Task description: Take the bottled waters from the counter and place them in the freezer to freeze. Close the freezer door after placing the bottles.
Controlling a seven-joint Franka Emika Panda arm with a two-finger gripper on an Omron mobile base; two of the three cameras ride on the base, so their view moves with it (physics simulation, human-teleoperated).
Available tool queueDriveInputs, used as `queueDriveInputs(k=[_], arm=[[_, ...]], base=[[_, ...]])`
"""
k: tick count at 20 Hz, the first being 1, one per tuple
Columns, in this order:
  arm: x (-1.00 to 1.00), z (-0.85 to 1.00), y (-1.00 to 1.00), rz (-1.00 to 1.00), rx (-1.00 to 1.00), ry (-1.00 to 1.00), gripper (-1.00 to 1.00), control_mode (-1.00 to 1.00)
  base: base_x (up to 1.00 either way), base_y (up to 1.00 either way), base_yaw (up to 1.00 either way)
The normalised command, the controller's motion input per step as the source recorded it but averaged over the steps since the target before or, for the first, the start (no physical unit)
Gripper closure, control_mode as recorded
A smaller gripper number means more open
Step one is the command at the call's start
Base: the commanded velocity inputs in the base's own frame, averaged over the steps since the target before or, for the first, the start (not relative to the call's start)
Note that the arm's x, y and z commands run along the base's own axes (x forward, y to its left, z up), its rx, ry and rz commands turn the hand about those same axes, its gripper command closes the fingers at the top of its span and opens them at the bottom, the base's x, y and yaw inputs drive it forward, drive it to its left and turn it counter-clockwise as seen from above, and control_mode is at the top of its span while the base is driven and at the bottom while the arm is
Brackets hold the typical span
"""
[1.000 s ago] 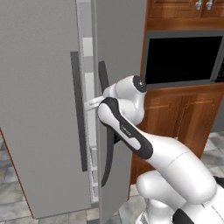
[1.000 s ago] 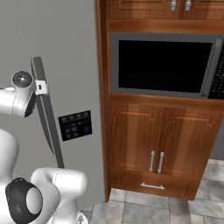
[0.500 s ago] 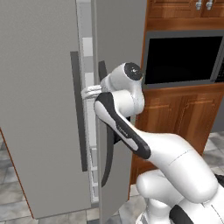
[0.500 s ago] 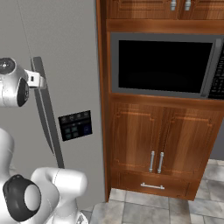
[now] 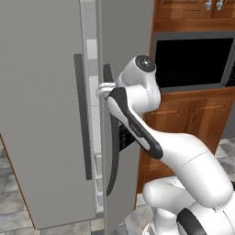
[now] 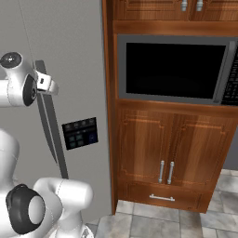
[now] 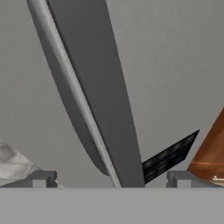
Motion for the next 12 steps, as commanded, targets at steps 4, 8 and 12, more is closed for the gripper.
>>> queueDriveInputs(k=[4,8,12], arm=[[0.13,-0.02,-0.52,0.00,0.16,0.00,-1.00,-1.00],[0.15,0.00,-0.05,0.01,0.01,-0.04,-1.00,-1.00],[0.18,0.00,0.00,0.09,0.00,-0.04,-1.00,-1.00]], base=[[0.00,0.00,0.00],[0.00,0.00,0.00],[0.00,0.00,0.00]])
